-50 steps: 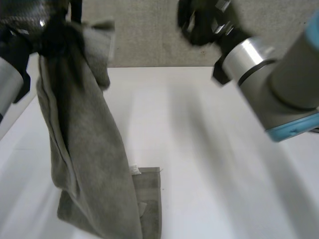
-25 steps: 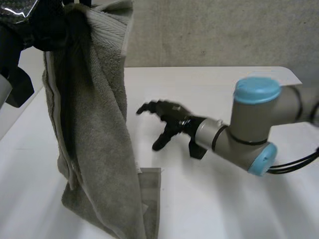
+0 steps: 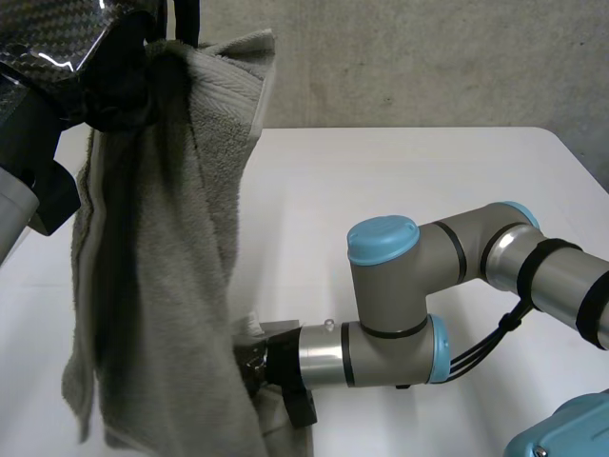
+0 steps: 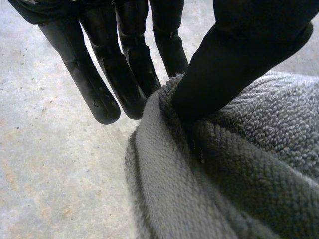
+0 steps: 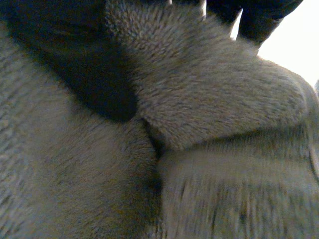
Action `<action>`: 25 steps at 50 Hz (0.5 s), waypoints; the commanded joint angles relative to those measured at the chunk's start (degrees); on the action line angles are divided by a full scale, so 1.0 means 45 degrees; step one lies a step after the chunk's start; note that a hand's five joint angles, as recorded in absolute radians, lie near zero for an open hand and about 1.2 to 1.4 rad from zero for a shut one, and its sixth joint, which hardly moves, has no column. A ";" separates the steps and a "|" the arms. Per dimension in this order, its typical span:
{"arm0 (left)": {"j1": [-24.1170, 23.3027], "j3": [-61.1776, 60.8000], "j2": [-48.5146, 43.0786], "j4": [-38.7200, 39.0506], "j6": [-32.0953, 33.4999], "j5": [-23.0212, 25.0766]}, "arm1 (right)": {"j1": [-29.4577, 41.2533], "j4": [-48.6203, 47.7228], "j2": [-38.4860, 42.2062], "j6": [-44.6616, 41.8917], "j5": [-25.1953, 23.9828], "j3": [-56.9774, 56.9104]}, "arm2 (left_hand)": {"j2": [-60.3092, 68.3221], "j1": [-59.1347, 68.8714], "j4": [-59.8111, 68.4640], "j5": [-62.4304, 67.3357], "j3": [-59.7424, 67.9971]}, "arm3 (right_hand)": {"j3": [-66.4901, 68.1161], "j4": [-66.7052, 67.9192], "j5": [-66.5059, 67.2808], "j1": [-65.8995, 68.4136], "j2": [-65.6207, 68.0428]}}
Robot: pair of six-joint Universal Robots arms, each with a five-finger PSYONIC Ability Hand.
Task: Fold the towel.
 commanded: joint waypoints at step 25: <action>0.1310 -0.0363 -0.0929 0.1581 -0.0058 -0.0314 | -0.3631 -0.6334 -0.8982 -0.2023 1.1128 0.5495 | 0.2288 0.3200 0.2290 0.2637 0.2297 | 0.5422 0.5395 0.5791 0.7178 0.5289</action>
